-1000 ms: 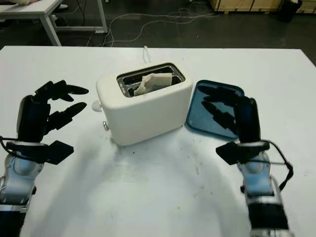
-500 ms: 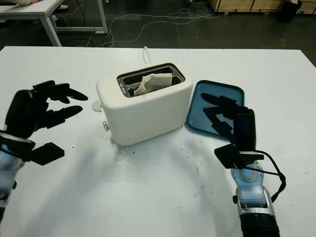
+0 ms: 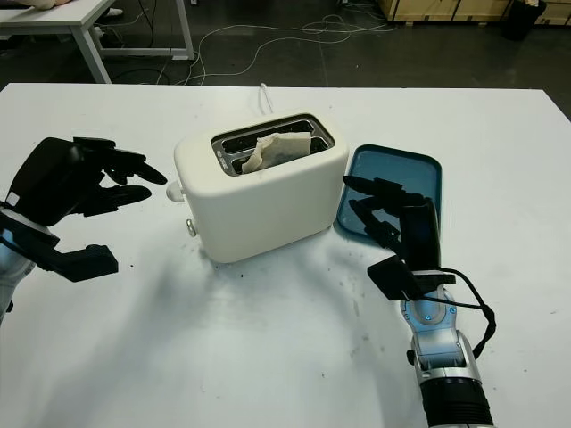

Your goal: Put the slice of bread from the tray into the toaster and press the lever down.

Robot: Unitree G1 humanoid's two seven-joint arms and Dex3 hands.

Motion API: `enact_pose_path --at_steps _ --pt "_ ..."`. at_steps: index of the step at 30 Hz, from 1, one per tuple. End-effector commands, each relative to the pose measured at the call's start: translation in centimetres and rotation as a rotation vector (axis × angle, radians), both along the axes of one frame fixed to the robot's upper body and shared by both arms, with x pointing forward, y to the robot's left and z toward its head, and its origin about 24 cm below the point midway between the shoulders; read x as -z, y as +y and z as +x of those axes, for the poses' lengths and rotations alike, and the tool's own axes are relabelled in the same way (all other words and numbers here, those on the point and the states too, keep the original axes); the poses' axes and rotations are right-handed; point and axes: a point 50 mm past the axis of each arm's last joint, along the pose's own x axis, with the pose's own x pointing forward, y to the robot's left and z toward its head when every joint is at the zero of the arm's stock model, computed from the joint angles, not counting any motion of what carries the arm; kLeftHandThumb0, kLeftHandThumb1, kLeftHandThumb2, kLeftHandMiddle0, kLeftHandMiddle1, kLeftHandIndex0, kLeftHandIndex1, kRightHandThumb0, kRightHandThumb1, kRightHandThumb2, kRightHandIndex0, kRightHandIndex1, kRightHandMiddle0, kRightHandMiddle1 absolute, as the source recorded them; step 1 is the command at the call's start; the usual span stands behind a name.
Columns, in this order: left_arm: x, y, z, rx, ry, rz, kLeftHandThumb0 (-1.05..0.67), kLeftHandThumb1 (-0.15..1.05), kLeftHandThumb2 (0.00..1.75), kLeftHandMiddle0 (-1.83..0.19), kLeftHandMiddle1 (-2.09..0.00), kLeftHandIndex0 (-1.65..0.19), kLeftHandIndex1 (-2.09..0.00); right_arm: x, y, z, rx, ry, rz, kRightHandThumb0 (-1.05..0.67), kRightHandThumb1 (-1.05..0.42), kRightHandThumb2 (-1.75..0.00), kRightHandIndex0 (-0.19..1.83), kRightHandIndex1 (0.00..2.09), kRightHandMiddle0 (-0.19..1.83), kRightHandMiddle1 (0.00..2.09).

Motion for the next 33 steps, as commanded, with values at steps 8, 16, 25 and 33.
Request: enact_pose_path --at_steps 8,16,25,33 --pt "-0.1 -0.9 0.7 0.050 0.017 0.054 -0.32 0.92 0.10 -0.90 -1.14 -1.07 -0.16 -0.1 0.4 0.2 0.000 -0.015 0.006 -0.24 -0.92 -0.20 0.90 0.71 1.05 0.01" --pt "0.1 -0.8 0.5 0.051 0.024 0.051 -0.32 0.92 0.11 -0.88 -1.24 -1.09 -0.12 -0.9 -1.0 0.0 0.051 -0.057 -0.039 -0.24 -0.92 -0.18 0.93 0.91 1.10 0.02" --pt "0.1 -1.0 0.4 0.058 0.022 0.063 -0.32 0.92 0.12 -0.87 -1.25 -1.11 -0.09 -1.2 -1.3 0.1 0.065 -0.076 -0.051 -0.25 -0.92 -0.20 0.90 0.91 1.10 0.01" --pt "0.0 -1.2 -0.4 0.078 0.012 0.061 -0.33 0.92 0.13 -0.88 -1.19 -1.11 -0.07 -1.2 -1.2 0.2 0.063 -0.072 -0.043 -0.25 -0.92 -0.19 0.93 0.86 1.10 0.00"
